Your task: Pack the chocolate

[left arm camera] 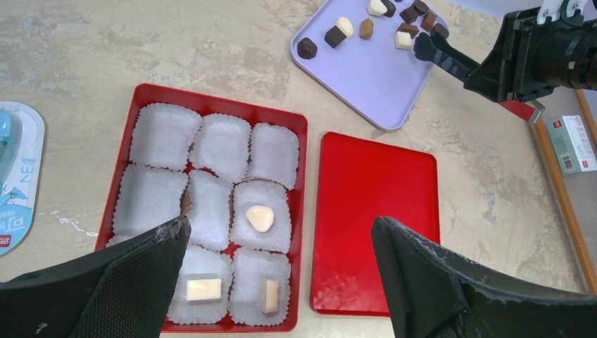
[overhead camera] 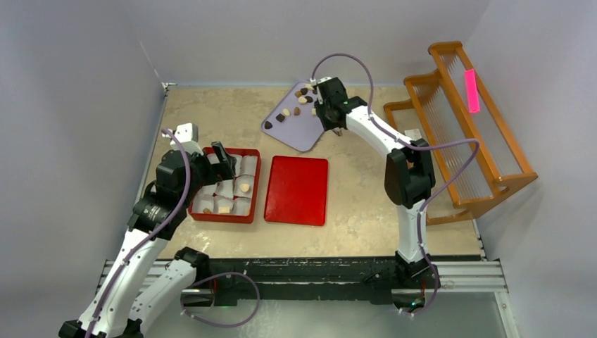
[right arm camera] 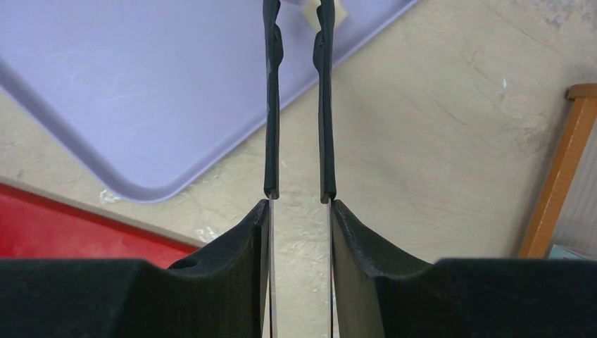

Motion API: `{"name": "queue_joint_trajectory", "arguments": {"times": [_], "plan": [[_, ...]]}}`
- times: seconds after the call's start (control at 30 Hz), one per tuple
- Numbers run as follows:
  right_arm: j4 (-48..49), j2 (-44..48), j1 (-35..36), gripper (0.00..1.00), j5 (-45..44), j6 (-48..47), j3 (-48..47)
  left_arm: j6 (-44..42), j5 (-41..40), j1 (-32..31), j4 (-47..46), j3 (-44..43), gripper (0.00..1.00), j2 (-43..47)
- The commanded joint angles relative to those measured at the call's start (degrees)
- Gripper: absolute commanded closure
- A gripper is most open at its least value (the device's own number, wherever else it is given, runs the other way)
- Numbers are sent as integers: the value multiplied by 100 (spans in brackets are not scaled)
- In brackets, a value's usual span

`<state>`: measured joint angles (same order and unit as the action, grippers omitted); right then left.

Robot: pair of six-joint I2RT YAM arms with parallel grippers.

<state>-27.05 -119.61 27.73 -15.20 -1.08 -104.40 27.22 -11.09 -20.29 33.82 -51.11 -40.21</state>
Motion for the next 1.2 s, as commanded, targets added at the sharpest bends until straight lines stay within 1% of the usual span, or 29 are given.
{"name": "queue_joint_trajectory", "arguments": {"times": [0.0, 0.2, 0.53, 0.7, 0.9, 1.17], "plan": [[86, 52, -281, 64, 283, -7, -303, -112, -130, 34, -101, -22, 0, 11], [111, -75, -402, 62, 292, -121, -417, -112, -187, 34, -102, -20, 0, 5], [-36, -385, -470, 59, 731, -217, -670, -112, -188, 96, -104, -29, 0, -46], [-203, -567, -469, 60, 618, -234, -823, -112, -183, 122, -122, -30, 0, -48], [-333, -538, -469, 70, 667, -186, -862, -112, -179, 157, -122, -30, 0, -31], [-85, -122, -459, 78, 707, -109, -503, -112, -200, 177, -112, -23, 0, 6]]}}
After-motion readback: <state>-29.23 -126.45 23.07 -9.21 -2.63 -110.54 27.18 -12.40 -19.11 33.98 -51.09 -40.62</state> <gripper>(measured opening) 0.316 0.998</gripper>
